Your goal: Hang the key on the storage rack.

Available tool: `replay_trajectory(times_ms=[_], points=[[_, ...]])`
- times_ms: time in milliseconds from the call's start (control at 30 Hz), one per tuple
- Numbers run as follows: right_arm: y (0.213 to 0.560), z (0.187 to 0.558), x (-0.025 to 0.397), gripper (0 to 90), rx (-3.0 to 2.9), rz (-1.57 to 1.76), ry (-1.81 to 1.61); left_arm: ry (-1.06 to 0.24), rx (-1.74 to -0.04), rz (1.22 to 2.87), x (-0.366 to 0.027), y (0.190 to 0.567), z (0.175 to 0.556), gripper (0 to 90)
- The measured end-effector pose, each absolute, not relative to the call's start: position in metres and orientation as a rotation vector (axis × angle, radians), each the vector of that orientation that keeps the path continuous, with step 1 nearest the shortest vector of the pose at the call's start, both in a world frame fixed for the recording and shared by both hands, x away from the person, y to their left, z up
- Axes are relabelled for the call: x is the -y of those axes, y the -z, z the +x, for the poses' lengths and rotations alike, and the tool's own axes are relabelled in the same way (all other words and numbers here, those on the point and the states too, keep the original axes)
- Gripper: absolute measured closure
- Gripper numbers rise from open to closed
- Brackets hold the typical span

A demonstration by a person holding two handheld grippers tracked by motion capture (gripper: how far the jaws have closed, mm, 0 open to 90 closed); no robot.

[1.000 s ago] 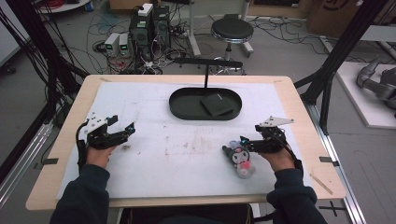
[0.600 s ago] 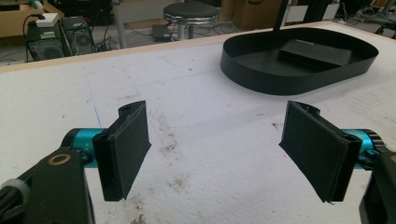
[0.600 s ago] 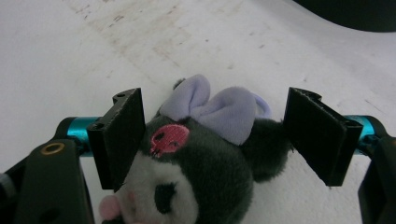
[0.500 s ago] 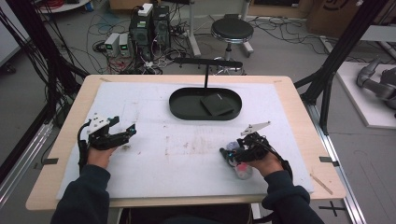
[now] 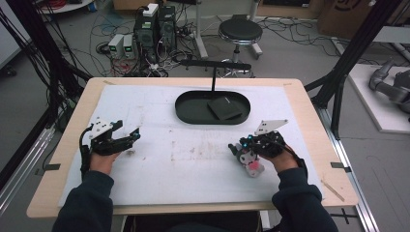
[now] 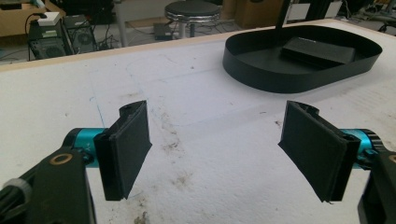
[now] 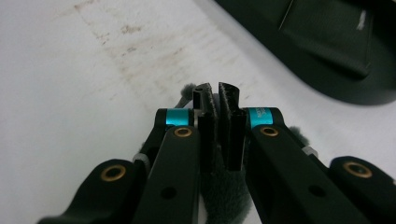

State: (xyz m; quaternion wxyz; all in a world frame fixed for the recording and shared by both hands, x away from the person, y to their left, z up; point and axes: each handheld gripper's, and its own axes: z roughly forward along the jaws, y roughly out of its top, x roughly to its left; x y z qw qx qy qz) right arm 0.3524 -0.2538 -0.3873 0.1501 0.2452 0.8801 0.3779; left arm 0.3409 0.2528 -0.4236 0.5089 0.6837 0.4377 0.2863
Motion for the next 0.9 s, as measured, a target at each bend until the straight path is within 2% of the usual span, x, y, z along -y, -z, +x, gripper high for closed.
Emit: replay_trajectory(times_ms=[267, 300, 333, 367, 400, 433, 500, 633, 800, 900], points=[[0.386, 0.384, 0.238, 86.5, -2.626, 0.560, -1.018, -0.688, -1.050, 1.645, -0.254, 0.424, 0.342, 24.5], [0.388, 0.385, 0.234, 83.4, -2.636, 0.589, -0.992, -0.689, -1.050, 1.641, -0.254, 0.424, 0.342, 24.5], [0.389, 0.385, 0.232, 70.2, -2.621, 0.615, -0.968, -0.687, -1.053, 1.640, -0.254, 0.424, 0.342, 24.5], [0.389, 0.384, 0.230, 50.3, -2.574, 0.662, -0.931, -0.688, -1.054, 1.640, -0.254, 0.423, 0.341, 24.5], [0.387, 0.381, 0.229, 43.2, -2.502, 0.716, -0.891, -0.690, -1.053, 1.642, -0.254, 0.423, 0.341, 24.5], [0.385, 0.376, 0.228, 42.6, -2.459, 0.740, -0.877, -0.691, -1.053, 1.643, -0.254, 0.423, 0.341, 24.6], [0.381, 0.367, 0.229, 34.5, -2.374, 0.767, -0.878, -0.693, -1.049, 1.646, -0.254, 0.423, 0.340, 24.5], [0.383, 0.345, 0.234, 29.1, -2.275, 0.814, -0.919, -0.691, -1.048, 1.646, -0.253, 0.423, 0.340, 24.5], [0.404, 0.334, 0.234, 21.2, -2.312, 0.801, -0.946, -0.691, -1.039, 1.651, -0.252, 0.423, 0.340, 24.5], [0.419, 0.337, 0.229, 19.9, -2.371, 0.809, -0.898, -0.689, -1.039, 1.648, -0.251, 0.423, 0.340, 24.5]])
